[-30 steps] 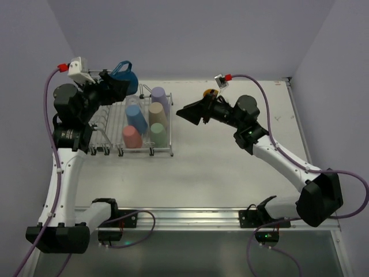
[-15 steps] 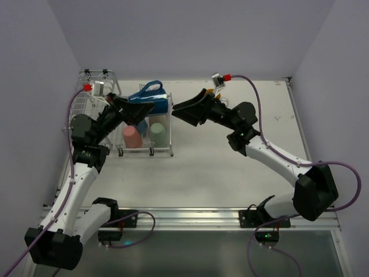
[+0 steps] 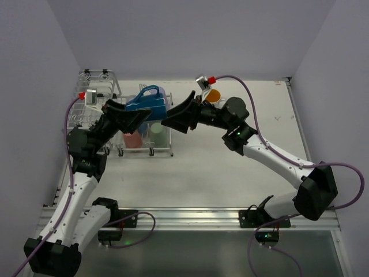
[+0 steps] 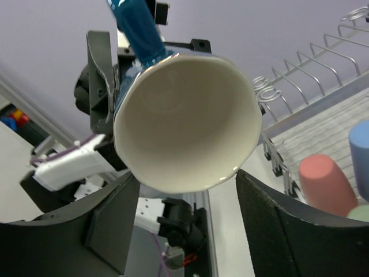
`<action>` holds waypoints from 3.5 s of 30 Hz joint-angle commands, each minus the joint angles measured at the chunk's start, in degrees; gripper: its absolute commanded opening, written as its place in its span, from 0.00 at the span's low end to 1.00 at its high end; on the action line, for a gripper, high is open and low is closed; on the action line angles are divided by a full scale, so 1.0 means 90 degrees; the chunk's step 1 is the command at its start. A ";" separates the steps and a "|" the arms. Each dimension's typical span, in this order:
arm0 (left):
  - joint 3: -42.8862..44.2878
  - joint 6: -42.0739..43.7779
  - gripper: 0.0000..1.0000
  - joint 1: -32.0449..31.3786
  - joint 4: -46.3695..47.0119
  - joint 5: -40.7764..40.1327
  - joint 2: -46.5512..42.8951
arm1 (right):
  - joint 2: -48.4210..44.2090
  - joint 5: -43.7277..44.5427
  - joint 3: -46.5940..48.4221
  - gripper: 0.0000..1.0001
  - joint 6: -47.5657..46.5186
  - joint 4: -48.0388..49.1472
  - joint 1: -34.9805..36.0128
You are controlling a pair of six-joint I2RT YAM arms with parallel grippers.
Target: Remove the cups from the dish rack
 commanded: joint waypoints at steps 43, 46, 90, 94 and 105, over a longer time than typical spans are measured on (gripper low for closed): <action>-0.0045 -0.0591 0.15 -0.0808 0.0355 -0.0375 0.0290 | 0.0497 -0.1061 0.0656 0.21 -0.0568 0.1210 0.0167; -0.0084 -0.0630 0.33 -0.0818 0.0355 -0.0385 0.0290 | 0.0556 -0.1022 0.0598 0.00 -0.0109 0.1748 0.0177; 0.1196 0.4651 1.00 -0.0818 -0.4975 -0.2679 -0.1370 | -0.1388 0.1619 0.0352 0.00 -0.2235 -0.4171 -0.3572; 0.0893 0.5131 1.00 -0.0818 -0.5240 -0.2797 -0.1605 | -0.0444 0.3311 0.1502 0.00 -0.3017 -0.5396 -0.3749; -0.0034 0.5532 1.00 -0.0847 -0.5007 -0.2348 -0.1575 | 0.3178 0.4885 0.5117 0.00 -0.4287 -0.8071 -0.3856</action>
